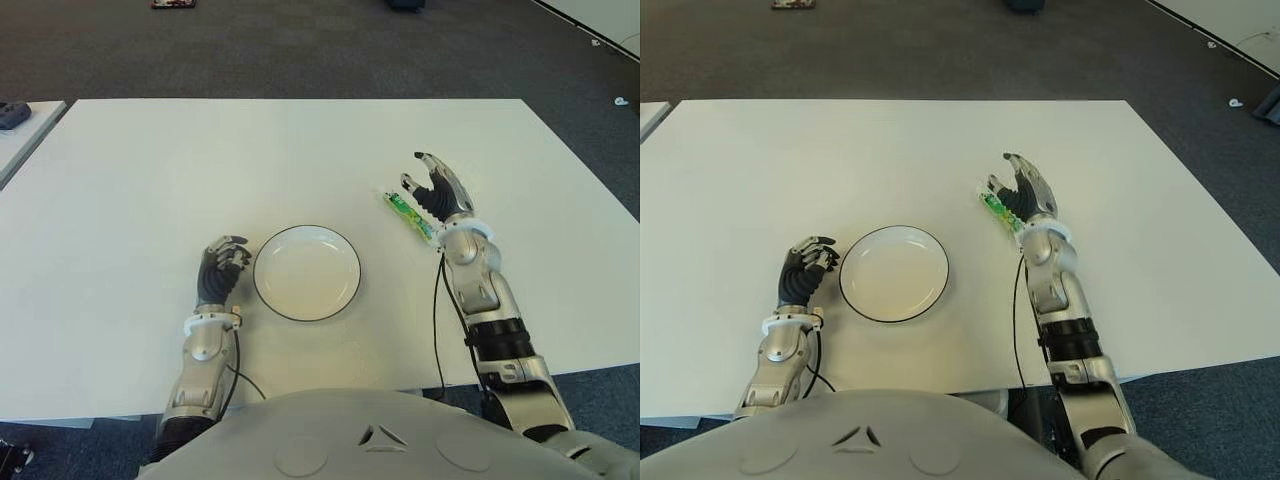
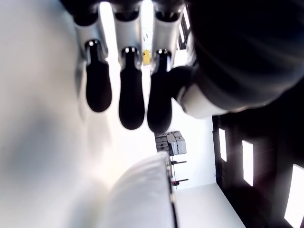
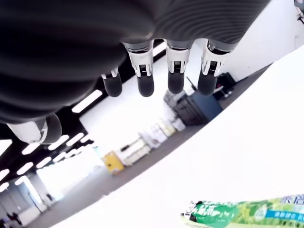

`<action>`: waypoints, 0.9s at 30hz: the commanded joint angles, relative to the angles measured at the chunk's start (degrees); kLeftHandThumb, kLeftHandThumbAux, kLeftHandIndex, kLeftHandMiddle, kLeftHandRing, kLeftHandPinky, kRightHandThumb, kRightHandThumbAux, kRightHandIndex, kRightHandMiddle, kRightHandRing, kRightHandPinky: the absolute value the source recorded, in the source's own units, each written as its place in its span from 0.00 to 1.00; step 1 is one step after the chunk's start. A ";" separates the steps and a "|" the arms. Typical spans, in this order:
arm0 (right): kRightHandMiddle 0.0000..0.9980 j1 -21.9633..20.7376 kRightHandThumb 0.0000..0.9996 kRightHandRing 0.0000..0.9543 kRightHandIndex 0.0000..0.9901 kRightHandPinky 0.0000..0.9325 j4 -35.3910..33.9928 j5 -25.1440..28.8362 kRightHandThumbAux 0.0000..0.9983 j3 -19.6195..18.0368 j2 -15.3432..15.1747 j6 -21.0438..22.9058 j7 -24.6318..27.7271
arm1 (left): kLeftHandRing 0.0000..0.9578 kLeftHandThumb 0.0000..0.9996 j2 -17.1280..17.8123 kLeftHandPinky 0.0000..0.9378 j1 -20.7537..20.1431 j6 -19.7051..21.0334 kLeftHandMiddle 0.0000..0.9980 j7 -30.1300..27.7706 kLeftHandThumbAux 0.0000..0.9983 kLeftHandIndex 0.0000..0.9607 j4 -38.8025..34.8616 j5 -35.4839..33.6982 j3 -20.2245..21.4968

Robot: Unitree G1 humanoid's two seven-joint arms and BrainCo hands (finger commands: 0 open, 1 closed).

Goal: Put the toothpaste on the table into the plate.

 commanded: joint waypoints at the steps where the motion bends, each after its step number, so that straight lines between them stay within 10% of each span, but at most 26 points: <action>1: 0.00 -2.29 0.48 0.00 0.00 0.00 1.71 -2.42 0.21 2.55 -1.90 4.30 3.55 | 0.62 0.70 -0.52 0.61 1.78 2.02 0.58 0.12 0.72 0.45 1.92 0.27 0.07; 27: 0.00 -18.33 0.49 0.00 0.00 0.00 28.87 -4.05 0.09 13.16 1.48 10.98 1.30 | 0.60 0.70 -1.36 0.59 2.80 1.75 0.56 0.80 0.72 0.45 1.62 0.75 0.39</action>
